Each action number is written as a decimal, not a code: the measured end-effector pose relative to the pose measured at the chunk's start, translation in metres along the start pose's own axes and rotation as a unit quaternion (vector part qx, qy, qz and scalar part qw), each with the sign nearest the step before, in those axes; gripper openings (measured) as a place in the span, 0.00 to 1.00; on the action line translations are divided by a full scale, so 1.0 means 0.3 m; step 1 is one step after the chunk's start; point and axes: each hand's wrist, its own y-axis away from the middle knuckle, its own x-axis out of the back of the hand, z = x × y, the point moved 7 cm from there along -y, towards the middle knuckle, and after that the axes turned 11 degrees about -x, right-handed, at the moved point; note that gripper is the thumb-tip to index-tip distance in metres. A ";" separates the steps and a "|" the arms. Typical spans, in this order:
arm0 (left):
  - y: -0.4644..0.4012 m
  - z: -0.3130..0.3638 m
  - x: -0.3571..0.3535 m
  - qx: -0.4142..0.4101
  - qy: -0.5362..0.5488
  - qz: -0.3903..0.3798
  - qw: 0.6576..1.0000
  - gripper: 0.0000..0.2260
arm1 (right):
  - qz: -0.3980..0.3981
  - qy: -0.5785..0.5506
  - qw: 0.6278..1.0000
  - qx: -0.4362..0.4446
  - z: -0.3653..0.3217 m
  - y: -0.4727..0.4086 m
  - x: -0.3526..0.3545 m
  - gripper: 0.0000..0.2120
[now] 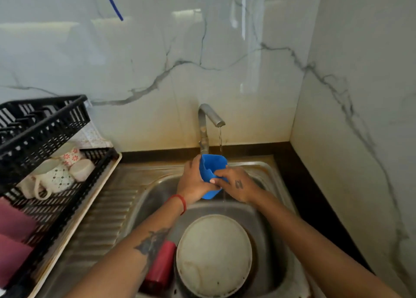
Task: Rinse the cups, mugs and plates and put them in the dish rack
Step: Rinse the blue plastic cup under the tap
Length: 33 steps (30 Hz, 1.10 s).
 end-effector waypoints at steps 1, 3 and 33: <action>-0.030 0.021 0.007 -0.013 -0.010 0.013 1.000 0.42 | 0.007 0.014 1.000 0.005 0.005 -0.021 0.019 0.17; -0.078 0.046 0.009 -0.039 -0.017 0.037 0.998 0.38 | 0.008 0.058 0.998 -0.002 0.018 -0.057 0.032 0.20; -0.139 0.021 -0.053 -0.042 0.132 0.076 0.987 0.41 | 0.052 0.241 0.968 0.047 0.137 -0.188 -0.012 0.12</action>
